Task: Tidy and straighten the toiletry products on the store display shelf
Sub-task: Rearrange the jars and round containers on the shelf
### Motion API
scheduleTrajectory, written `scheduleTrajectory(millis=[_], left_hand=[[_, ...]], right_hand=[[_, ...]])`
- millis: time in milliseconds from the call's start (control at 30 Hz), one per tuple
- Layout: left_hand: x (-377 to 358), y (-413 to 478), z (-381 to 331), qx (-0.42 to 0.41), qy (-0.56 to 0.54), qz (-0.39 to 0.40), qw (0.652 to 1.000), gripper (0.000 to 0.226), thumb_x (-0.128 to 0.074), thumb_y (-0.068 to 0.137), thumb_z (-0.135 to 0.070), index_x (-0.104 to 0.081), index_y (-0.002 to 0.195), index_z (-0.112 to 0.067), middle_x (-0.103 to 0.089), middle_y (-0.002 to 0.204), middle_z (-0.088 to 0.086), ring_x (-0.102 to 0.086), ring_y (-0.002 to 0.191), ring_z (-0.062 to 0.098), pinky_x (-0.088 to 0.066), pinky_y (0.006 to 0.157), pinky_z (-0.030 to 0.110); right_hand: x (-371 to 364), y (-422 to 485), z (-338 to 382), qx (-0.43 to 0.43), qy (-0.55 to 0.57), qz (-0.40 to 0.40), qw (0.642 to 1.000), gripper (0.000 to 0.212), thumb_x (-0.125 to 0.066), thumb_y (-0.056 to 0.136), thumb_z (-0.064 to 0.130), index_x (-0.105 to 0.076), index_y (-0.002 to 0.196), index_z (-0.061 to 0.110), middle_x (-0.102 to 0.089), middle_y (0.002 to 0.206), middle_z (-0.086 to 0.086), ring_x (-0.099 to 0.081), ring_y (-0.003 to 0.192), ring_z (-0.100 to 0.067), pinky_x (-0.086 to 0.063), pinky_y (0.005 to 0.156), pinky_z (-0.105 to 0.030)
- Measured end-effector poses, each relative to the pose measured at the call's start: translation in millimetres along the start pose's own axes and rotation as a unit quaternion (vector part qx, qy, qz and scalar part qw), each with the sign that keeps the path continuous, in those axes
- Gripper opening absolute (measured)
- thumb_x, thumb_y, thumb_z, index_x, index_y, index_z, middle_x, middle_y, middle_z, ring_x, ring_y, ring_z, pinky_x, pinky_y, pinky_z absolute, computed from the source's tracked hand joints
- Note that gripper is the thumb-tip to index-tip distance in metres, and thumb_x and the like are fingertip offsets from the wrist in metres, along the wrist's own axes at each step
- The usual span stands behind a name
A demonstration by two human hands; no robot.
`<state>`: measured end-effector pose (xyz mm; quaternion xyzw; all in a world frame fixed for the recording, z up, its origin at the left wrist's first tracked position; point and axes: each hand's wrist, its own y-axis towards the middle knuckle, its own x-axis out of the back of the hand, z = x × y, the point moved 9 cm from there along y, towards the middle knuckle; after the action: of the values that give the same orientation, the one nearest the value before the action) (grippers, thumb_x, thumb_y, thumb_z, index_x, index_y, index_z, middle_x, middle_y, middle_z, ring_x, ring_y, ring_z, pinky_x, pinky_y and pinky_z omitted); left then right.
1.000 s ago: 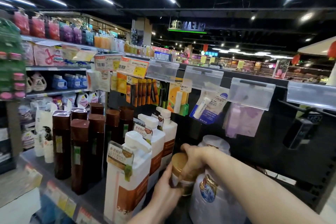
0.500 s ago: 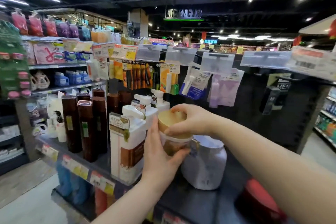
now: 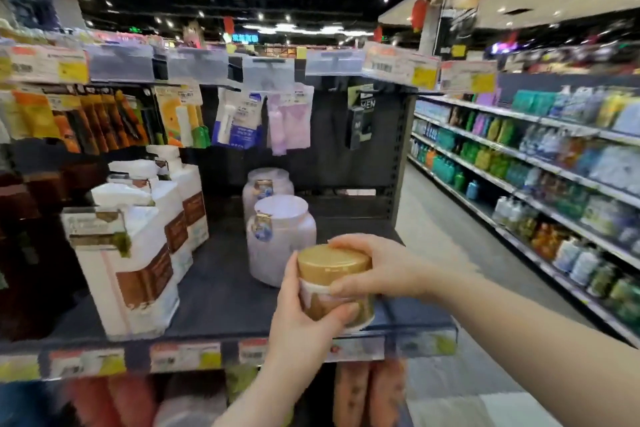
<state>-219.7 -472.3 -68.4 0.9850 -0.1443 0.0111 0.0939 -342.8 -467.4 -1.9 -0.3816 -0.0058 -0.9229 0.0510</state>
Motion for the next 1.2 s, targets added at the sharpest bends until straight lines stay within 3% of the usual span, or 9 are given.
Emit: scheduleTrajectory(millis=[167,233,333,467,567,667,767,1000,1200], left_hand=[[-51,-13,14,0.032,-0.002,0.086,0.996,0.107,-0.082,0.061,-0.037,-0.012,0.142,-0.047,-0.045,0.131,-0.018,-0.048,0.113,-0.002,-0.042,0.081,0.012],[-66,-10,14,0.023,0.05,0.125,0.991,0.108,-0.079,0.059,-0.043,-0.009,0.142,-0.048,-0.044,0.132,-0.017,-0.046,0.118,0.002,-0.042,0.089,0.017],[-90,4,9,-0.008,0.123,0.187,0.975,0.096,-0.068,0.061,-0.046,-0.016,0.142,-0.043,-0.039,0.126,-0.03,-0.039,0.122,-0.003,-0.034,0.097,0.018],[-92,53,4,-0.064,0.238,0.093,0.965,0.065,-0.062,0.076,-0.018,-0.038,0.136,-0.024,-0.04,0.135,-0.006,-0.036,0.126,0.009,-0.027,0.101,0.019],[-106,95,-2,-0.111,0.373,0.08,0.918,0.065,-0.065,0.077,-0.025,-0.039,0.137,-0.02,-0.037,0.143,0.003,-0.029,0.136,0.025,-0.022,0.11,0.03],[-126,126,14,-0.078,0.527,0.157,0.832,0.083,-0.066,0.075,-0.045,-0.023,0.145,-0.03,-0.012,0.157,0.001,-0.004,0.144,0.03,-0.012,0.114,0.048],[-134,130,30,-0.072,0.598,0.23,0.764,0.081,-0.063,0.079,-0.047,-0.018,0.146,-0.033,-0.008,0.158,-0.001,-0.003,0.144,0.024,-0.012,0.116,0.044],[-87,95,26,-0.058,0.582,0.208,0.784,0.082,-0.07,0.073,-0.044,-0.024,0.142,-0.043,-0.016,0.155,-0.014,-0.009,0.143,0.008,-0.017,0.114,0.031],[-60,66,19,-0.055,0.537,0.2,0.818,0.085,-0.073,0.07,-0.041,-0.026,0.141,-0.044,-0.014,0.153,-0.022,-0.004,0.14,-0.002,-0.015,0.111,0.021]], right_hand=[[13,-38,-48,-0.073,0.043,-0.066,0.994,0.083,-0.082,0.051,0.052,-0.05,0.126,0.034,-0.053,0.109,0.018,-0.054,0.097,0.001,-0.048,0.079,-0.017],[21,-50,-66,-0.086,0.05,-0.098,0.99,0.088,-0.079,0.041,0.057,-0.051,0.122,0.038,-0.053,0.113,0.014,-0.054,0.101,-0.003,-0.049,0.082,-0.025],[38,-63,-95,-0.094,0.103,-0.137,0.981,0.078,-0.085,0.052,0.044,-0.051,0.122,0.035,-0.055,0.117,0.01,-0.055,0.099,-0.004,-0.049,0.077,-0.022],[74,-64,-140,-0.129,0.064,-0.181,0.973,0.076,-0.084,0.059,0.037,-0.047,0.125,0.034,-0.048,0.118,0.008,-0.05,0.101,-0.01,-0.043,0.077,-0.024],[96,-53,-157,-0.114,0.042,-0.198,0.973,0.079,-0.085,0.059,0.035,-0.047,0.128,0.029,-0.044,0.123,0.004,-0.046,0.106,-0.012,-0.04,0.086,-0.027],[103,-35,-168,-0.101,0.024,-0.183,0.978,0.083,-0.084,0.058,0.041,-0.044,0.129,0.029,-0.04,0.124,0.005,-0.042,0.109,-0.011,-0.041,0.094,-0.03],[97,-18,-175,-0.082,0.031,-0.156,0.984,0.083,-0.083,0.056,0.045,-0.043,0.128,0.032,-0.037,0.123,0.007,-0.041,0.109,-0.01,-0.04,0.09,-0.028],[69,6,-177,-0.015,0.05,-0.1,0.994,0.081,-0.083,0.053,0.048,-0.039,0.121,0.039,-0.035,0.123,0.014,-0.039,0.108,-0.003,-0.035,0.075,-0.01],[46,14,-164,0.041,0.036,-0.021,0.998,0.076,-0.082,0.061,0.042,-0.031,0.116,0.053,-0.03,0.126,0.022,-0.034,0.114,0.0,-0.033,0.083,-0.008]])
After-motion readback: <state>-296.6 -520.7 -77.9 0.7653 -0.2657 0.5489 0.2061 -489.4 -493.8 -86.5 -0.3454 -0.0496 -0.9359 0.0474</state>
